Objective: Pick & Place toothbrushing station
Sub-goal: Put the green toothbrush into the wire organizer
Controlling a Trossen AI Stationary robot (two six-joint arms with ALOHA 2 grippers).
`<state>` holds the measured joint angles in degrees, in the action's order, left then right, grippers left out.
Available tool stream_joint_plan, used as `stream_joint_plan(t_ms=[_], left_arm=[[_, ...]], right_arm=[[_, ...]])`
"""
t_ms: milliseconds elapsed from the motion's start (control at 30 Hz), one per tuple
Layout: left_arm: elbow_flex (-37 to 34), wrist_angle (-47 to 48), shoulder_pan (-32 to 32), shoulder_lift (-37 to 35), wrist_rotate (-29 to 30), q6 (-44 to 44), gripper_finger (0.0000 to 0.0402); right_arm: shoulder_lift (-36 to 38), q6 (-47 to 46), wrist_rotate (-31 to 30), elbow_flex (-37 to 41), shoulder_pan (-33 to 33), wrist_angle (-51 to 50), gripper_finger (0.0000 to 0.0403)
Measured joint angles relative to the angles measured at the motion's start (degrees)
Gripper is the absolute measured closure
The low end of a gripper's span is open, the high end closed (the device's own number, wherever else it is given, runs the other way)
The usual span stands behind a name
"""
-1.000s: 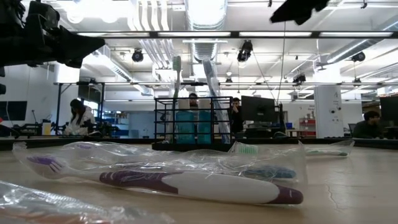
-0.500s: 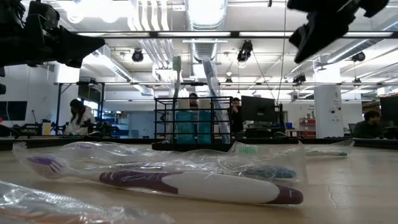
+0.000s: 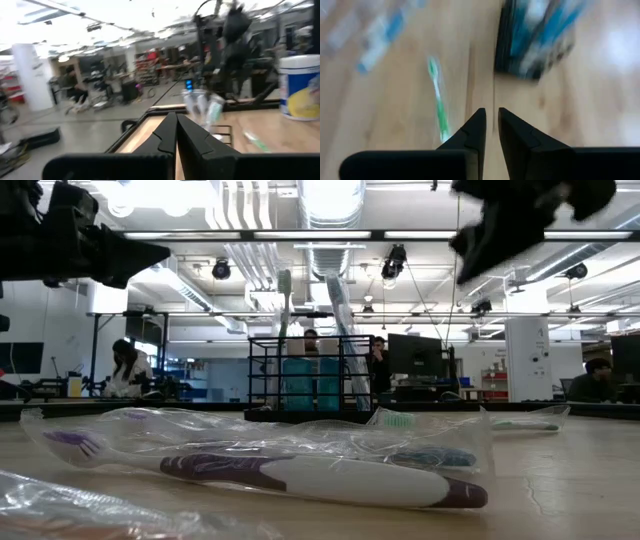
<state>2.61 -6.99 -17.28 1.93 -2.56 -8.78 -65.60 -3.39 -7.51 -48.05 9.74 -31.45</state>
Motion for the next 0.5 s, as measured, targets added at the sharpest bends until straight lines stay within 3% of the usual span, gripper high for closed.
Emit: stream_joint_plan(t_ms=[500], left_arm=[[2.82,7.49,0.00,0.00,0.98,-3.19,0.0399]], right_arm=[[42.40,3.56,-4.82,23.56,-0.92,21.51,0.0394]])
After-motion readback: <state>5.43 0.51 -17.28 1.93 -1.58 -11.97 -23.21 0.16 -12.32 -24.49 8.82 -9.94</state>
